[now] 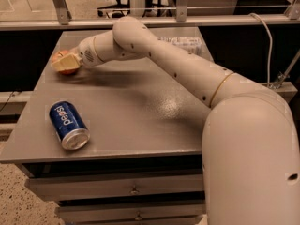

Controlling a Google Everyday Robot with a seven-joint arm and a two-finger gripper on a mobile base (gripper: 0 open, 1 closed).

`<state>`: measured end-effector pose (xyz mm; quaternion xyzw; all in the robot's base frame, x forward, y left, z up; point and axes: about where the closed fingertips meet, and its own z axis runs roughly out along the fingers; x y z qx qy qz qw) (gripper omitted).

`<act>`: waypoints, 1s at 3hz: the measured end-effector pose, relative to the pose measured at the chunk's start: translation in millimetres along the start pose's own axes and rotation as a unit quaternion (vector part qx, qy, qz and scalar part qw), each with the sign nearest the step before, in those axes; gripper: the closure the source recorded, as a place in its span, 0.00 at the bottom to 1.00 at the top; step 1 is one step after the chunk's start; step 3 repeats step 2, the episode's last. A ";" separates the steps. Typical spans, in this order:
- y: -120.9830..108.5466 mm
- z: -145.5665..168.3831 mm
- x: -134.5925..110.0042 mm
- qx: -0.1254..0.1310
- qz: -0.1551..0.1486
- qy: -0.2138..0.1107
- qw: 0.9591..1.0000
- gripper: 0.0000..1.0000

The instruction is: Pick apple

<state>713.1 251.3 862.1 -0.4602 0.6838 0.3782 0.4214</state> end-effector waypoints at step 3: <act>-2.3 -48.9 -37.5 0.019 -0.011 -0.038 0.999 1.00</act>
Offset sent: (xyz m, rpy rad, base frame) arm -0.0009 -0.0262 0.0438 0.0499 -0.0453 -0.0298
